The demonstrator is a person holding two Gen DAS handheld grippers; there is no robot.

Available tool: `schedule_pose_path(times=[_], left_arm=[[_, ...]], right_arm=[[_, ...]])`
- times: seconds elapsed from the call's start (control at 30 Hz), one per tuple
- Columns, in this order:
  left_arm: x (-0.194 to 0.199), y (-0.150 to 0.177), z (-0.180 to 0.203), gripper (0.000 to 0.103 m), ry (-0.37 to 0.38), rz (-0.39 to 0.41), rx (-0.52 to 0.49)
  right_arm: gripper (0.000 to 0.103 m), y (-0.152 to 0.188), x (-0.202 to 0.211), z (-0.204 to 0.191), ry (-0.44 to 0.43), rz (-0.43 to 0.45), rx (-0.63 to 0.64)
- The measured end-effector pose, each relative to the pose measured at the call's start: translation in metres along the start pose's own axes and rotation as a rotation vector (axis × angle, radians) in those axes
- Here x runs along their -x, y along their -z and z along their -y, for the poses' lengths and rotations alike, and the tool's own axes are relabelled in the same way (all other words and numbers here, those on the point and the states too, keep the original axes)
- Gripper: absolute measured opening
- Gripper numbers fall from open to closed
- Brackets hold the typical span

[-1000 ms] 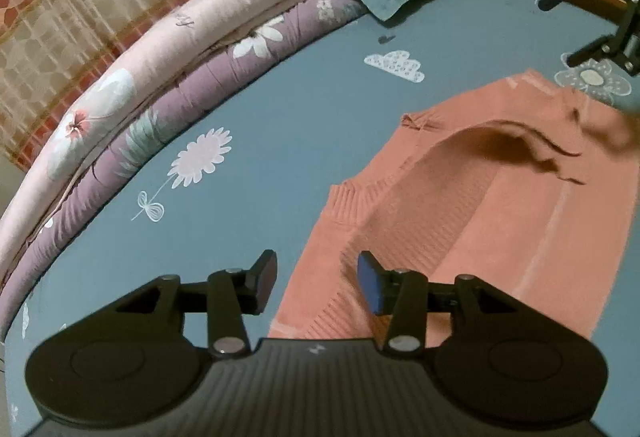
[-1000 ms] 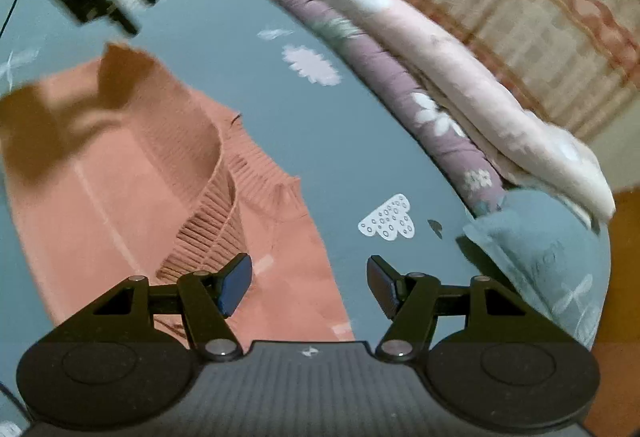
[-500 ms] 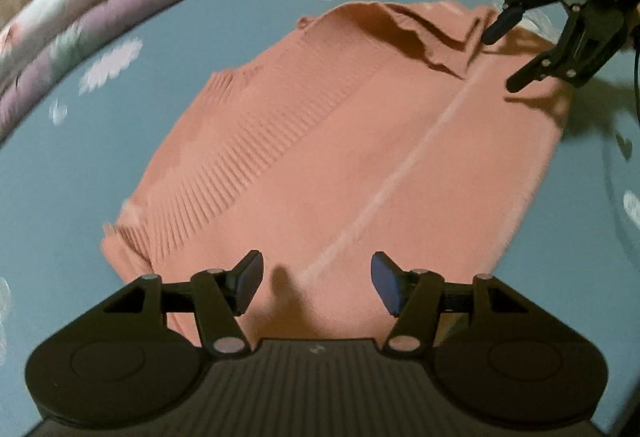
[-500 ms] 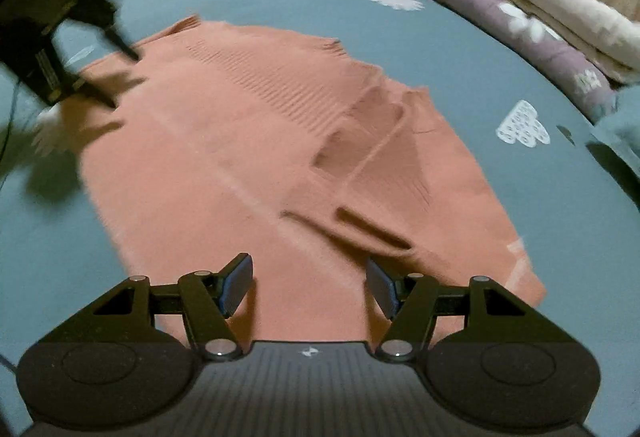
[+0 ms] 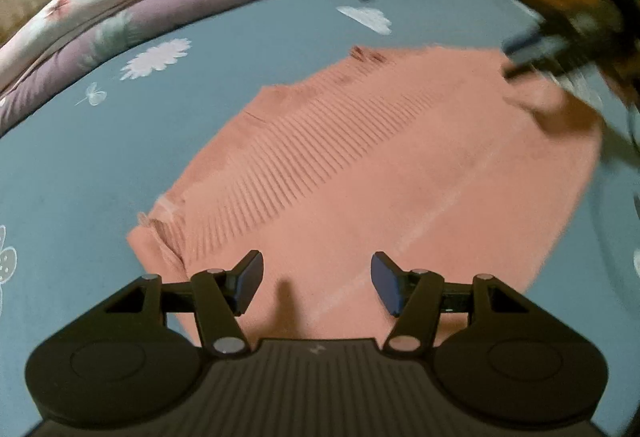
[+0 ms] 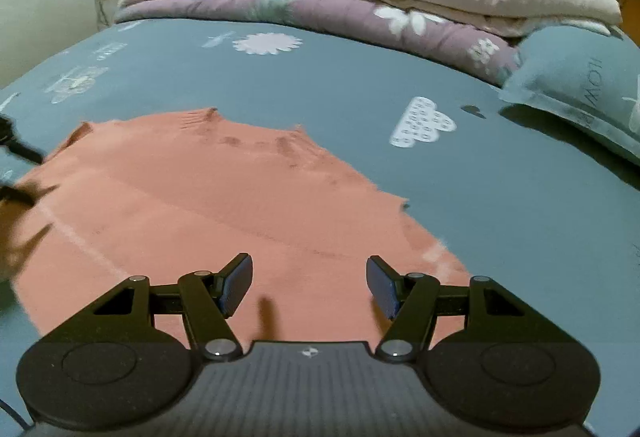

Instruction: Fold clothes

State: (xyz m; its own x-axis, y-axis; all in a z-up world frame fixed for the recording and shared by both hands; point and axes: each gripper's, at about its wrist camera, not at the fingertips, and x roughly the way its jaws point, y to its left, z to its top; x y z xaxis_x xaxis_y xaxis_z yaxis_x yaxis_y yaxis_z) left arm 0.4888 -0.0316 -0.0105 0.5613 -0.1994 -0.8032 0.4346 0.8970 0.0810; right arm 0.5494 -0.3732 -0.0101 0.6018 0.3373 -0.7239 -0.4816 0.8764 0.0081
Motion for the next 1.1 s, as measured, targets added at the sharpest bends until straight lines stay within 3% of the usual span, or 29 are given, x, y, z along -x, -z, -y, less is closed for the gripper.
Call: schedule_pose_path(times=[0.13,0.23,0.37,0.47,0.6,0.73,0.8,0.9,1.03,1.1], left_arm=[[-0.021,-0.008,-0.018,0.061,0.009,0.053,0.076],[-0.049,-0.008,-0.041,0.063,-0.068,0.006,0.184],[-0.059,-0.004,-0.072,0.067,-0.111,-0.002,0.341],[-0.038,-0.003,-0.052,0.061,-0.143,0.034,0.252],[-0.015,0.014,-0.012,0.067,-0.035,0.073,0.146],[-0.015,0.046,0.013,0.069,-0.012,0.015,0.102],[-0.012,0.060,0.019,0.069,-0.038,0.011,0.089],[-0.002,0.061,0.020,0.070,-0.029,0.013,0.107],[0.005,0.059,0.025,0.070,-0.052,0.026,0.094],[0.007,0.062,0.027,0.070,-0.050,0.030,0.092]], right_arm=[[0.069,0.014,-0.010,-0.015,0.000,-0.037,0.003],[0.070,0.029,-0.014,-0.017,0.004,-0.039,-0.060],[0.072,0.040,-0.002,-0.012,0.026,-0.016,-0.140],[0.072,0.048,0.015,-0.016,0.053,-0.009,-0.132],[0.073,0.060,0.036,-0.023,0.047,0.019,-0.155],[0.074,0.094,0.038,-0.032,0.080,-0.052,-0.220],[0.074,0.107,0.049,-0.038,0.077,-0.030,-0.235],[0.071,0.100,0.067,-0.039,0.094,0.008,-0.221],[0.046,0.091,0.073,-0.012,0.128,0.045,-0.275],[0.044,0.097,0.068,0.002,0.108,0.045,-0.334]])
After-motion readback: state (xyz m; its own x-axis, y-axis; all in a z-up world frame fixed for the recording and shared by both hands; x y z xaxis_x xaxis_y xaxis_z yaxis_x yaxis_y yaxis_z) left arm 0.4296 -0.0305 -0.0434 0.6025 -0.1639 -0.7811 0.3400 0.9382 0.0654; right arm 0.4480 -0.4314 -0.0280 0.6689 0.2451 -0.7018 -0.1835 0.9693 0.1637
